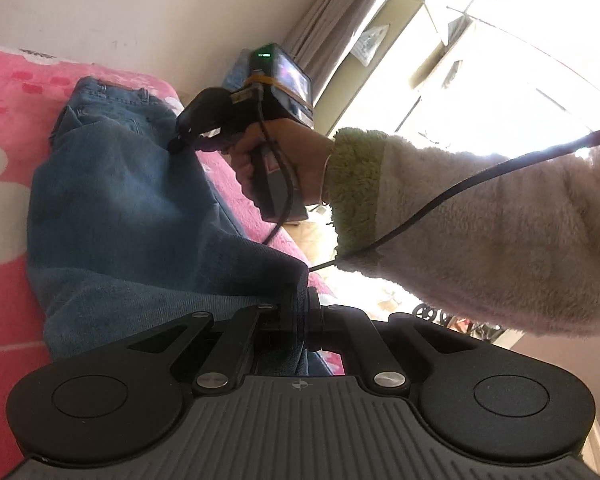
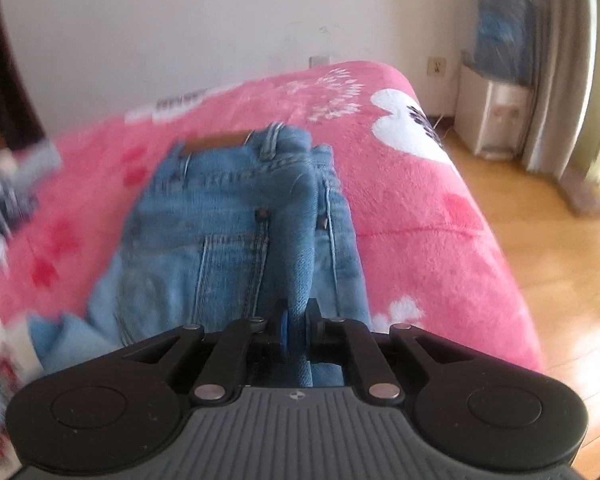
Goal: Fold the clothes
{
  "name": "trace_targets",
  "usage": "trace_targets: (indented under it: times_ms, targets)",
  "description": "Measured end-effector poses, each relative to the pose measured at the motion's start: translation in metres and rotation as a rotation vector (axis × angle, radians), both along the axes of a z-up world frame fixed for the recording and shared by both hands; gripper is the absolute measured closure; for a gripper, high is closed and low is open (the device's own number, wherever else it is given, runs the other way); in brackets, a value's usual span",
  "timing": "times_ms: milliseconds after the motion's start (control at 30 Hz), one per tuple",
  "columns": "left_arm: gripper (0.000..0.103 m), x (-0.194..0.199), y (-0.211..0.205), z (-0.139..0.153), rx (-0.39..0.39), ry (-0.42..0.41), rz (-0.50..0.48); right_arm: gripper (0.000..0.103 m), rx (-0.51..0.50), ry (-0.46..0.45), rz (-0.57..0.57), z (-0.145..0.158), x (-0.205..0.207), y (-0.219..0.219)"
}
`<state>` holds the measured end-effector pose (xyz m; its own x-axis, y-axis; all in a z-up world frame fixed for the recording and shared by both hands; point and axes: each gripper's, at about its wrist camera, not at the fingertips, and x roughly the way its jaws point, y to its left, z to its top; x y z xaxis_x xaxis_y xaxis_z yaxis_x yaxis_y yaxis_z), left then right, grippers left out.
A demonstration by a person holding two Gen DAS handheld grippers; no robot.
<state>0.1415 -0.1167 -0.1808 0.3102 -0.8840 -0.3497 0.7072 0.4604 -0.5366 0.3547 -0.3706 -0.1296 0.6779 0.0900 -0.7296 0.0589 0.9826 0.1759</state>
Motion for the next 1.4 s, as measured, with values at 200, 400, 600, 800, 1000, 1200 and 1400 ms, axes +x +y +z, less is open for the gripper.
trace_targets:
  times_ms: [200, 400, 600, 800, 1000, 1200, 1400]
  targets:
    - [0.102, -0.013, 0.005, 0.005, 0.014, -0.004, -0.025, 0.064, 0.261, -0.05, -0.131, -0.005, 0.009, -0.037]
    - [0.102, -0.019, 0.01, 0.008, 0.037, 0.004, -0.029, 0.086, 0.346, -0.05, -0.135, -0.025, 0.015, -0.046]
    - [0.102, -0.023, 0.01, 0.01, 0.054, 0.0, -0.039, 0.098, 0.077, -0.138, 0.009, -0.011, -0.001, -0.003]
    - [0.102, -0.023, 0.011, 0.015, 0.037, -0.001, -0.038, 0.099, -0.001, -0.189, -0.01, 0.002, -0.005, -0.006]
    - [0.102, -0.023, 0.005, 0.013, 0.042, 0.002, -0.053, 0.099, -0.022, -0.133, -0.002, -0.001, 0.007, -0.012]
    - [0.102, -0.027, 0.001, 0.011, 0.073, -0.006, -0.065, 0.099, 0.044, -0.118, -0.032, -0.006, 0.01, -0.024]
    - [0.102, -0.028, -0.001, 0.012, 0.107, -0.021, -0.041, 0.068, 0.115, -0.043, -0.091, -0.009, 0.007, -0.043]
